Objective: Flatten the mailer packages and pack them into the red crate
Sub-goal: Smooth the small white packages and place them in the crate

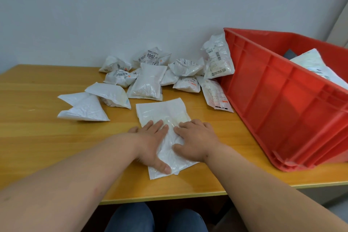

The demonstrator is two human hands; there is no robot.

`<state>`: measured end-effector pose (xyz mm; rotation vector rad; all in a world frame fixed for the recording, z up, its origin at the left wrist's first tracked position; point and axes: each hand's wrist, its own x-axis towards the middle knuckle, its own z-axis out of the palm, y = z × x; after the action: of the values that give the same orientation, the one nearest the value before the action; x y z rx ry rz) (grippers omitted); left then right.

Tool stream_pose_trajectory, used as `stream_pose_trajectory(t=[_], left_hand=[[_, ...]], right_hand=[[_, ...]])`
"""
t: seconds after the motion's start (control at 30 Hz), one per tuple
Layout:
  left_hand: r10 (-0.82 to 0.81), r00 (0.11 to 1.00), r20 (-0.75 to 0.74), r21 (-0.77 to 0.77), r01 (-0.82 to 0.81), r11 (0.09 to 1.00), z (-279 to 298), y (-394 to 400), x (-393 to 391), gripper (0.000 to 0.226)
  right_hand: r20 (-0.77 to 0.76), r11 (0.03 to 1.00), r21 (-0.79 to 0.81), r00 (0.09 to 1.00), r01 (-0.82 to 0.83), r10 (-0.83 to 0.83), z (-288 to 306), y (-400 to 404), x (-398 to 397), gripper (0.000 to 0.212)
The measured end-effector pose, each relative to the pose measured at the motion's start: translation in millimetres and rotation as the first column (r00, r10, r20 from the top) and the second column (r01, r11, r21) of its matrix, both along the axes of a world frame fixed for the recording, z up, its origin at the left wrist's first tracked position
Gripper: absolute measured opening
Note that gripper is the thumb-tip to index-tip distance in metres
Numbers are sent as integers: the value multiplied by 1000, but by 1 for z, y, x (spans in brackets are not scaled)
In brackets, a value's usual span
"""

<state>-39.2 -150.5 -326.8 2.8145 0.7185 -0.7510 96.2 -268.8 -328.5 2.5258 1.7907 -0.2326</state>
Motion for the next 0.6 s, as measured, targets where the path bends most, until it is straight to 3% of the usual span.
stream_pose_trajectory(t=[0.1, 0.2, 0.37, 0.6], left_hand=[[70, 988, 136, -14, -68, 998, 11, 6, 2, 116], [189, 925, 330, 65, -222, 973, 7, 20, 3, 95], [123, 968, 218, 94, -147, 985, -11, 22, 3, 80], [171, 955, 244, 114, -203, 972, 10, 42, 22, 80]], right_hand=[[26, 998, 51, 999, 30, -31, 12, 12, -4, 48], [8, 993, 111, 999, 34, -35, 11, 21, 1, 52], [-128, 1000, -7, 992, -19, 18, -5, 26, 3, 61], [-29, 995, 58, 997, 76, -75, 9, 53, 3, 39]])
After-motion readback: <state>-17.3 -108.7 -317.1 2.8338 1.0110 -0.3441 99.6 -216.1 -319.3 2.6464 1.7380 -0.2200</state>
